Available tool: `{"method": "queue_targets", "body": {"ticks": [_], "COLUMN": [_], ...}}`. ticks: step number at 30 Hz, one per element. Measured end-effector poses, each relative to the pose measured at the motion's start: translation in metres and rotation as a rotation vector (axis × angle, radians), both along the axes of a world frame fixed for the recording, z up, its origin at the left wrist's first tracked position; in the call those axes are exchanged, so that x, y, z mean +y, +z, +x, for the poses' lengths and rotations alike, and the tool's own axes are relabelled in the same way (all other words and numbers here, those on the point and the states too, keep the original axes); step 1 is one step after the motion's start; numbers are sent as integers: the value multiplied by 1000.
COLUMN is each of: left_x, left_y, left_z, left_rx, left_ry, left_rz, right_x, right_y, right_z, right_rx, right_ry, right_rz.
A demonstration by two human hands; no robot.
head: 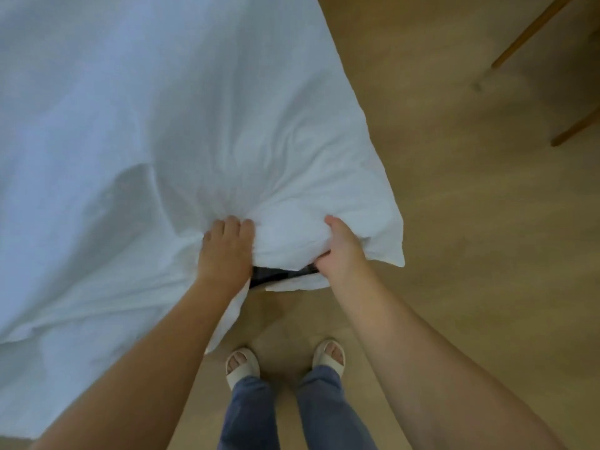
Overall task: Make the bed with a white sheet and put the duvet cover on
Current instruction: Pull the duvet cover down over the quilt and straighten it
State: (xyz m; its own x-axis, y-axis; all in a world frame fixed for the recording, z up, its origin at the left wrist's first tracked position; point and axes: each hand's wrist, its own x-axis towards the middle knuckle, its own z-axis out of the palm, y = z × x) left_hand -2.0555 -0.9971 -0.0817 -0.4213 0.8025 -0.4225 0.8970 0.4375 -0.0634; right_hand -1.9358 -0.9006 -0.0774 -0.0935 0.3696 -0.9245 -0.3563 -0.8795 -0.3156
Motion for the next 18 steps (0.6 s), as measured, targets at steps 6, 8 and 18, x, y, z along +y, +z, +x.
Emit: {"method": "queue_targets", "body": {"ticks": [6, 8, 18], "left_x": [12, 16, -9], "left_y": [77, 79, 30], "left_z": [34, 56, 58], "left_rx": [-225, -174, -181], "left_ry": [-144, -220, 60], "left_rz": [498, 443, 444], "right_x": [27, 24, 3], "right_y": [45, 40, -17], "right_z": [65, 88, 78], "right_rx": [16, 2, -422], "right_ry": [-38, -98, 3], "right_rz": [175, 166, 175]}}
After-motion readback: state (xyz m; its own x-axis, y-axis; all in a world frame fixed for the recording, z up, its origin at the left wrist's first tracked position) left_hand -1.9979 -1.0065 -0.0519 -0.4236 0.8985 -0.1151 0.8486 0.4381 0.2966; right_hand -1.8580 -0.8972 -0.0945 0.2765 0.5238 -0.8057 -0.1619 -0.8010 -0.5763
